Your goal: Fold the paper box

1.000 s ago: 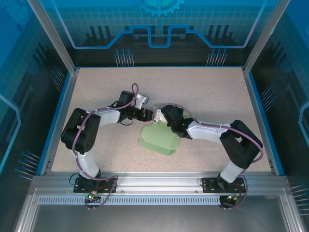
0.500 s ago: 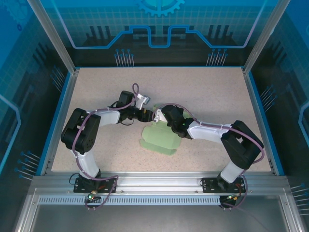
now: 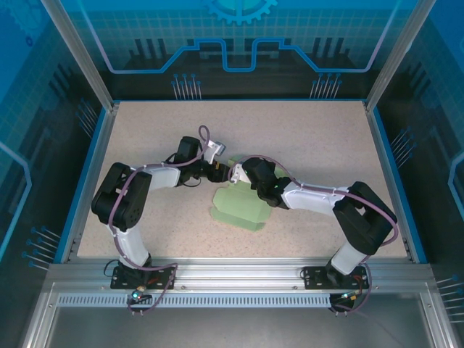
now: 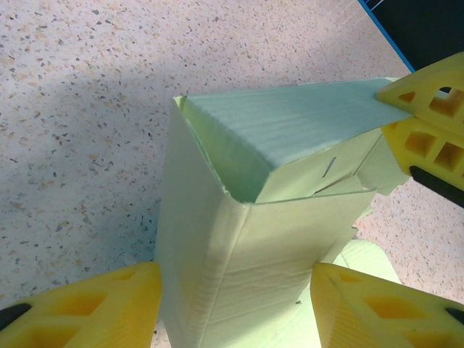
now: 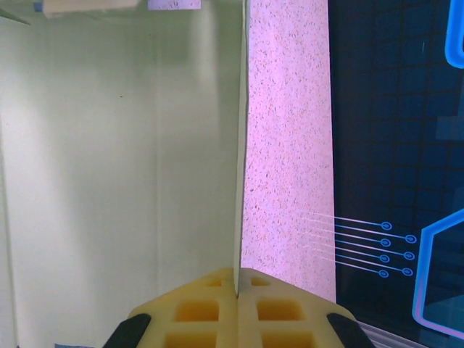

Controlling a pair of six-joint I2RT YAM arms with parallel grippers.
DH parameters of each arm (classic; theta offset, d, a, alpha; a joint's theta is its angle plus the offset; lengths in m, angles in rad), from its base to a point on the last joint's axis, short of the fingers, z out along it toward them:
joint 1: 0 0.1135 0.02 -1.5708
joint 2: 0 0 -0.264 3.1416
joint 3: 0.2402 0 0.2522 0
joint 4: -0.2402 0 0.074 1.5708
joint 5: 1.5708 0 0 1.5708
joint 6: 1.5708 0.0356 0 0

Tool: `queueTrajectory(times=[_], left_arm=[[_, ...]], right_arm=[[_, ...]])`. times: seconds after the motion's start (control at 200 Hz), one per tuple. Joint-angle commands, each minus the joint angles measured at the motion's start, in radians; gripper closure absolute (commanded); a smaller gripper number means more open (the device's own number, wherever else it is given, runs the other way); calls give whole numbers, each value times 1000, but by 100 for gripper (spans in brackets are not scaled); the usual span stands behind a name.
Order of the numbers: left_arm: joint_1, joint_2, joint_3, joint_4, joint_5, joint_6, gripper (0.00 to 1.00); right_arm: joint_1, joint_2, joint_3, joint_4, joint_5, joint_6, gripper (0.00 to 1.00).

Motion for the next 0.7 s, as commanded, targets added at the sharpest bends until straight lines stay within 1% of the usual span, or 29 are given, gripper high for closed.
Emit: queueTrajectory(times=[0.0, 0.19, 0.35, 0.695], left_arm=[[-6, 1, -25, 69, 14, 12, 43], [-5, -5, -35, 66, 33, 16, 43], [-2, -20, -43, 40, 33, 38, 42], [3, -4, -33, 53, 29, 39, 44]], right_arm=[[17, -29, 31, -33, 6, -18, 100], [15, -33, 48, -61, -8, -8, 100], [14, -41, 54, -61, -14, 2, 100], [-1, -52, 73, -101, -64, 39, 100]])
